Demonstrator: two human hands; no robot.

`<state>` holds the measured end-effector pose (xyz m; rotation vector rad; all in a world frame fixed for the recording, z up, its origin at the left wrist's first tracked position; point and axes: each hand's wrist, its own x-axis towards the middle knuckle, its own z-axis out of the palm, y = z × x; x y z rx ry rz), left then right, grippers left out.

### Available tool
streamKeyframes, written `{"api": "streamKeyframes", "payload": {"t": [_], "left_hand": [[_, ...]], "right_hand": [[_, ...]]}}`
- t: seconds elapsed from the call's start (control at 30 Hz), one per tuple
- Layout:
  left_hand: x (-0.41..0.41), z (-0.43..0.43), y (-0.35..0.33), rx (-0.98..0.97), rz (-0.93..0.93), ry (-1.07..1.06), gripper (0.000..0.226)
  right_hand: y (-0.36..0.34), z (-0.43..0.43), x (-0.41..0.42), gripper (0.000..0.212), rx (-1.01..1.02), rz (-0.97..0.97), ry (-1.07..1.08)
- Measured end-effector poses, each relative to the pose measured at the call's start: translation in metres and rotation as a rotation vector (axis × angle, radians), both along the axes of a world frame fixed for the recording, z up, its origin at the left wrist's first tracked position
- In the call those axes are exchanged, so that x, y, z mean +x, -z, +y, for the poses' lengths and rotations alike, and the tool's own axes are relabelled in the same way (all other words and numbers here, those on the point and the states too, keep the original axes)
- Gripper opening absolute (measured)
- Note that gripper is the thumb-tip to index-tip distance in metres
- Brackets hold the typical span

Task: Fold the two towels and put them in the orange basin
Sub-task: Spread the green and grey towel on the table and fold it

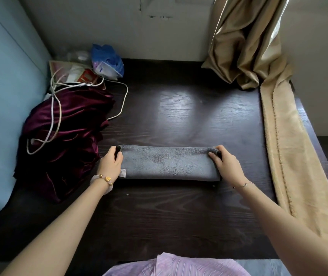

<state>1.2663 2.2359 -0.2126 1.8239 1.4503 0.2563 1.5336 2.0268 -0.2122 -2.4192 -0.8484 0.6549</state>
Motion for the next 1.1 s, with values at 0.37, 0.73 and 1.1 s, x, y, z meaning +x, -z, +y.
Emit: {"api": "streamKeyframes", "payload": {"t": [0.37, 0.73, 1.1], "left_hand": [[0.017, 0.004, 0.008, 0.132, 0.209, -0.057, 0.019], [0.023, 0.003, -0.004, 0.386, 0.236, -0.118, 0.029], [0.074, -0.058, 0.01, 0.62, 0.227, 0.644, 0.041]], "right_hand": [[-0.002, 0.008, -0.005, 0.031, -0.2, -0.095, 0.076], [-0.004, 0.01, -0.029, 0.057, -0.086, -0.388, 0.266], [0.017, 0.063, -0.109, 0.04, 0.194, -0.494, -0.207]]}}
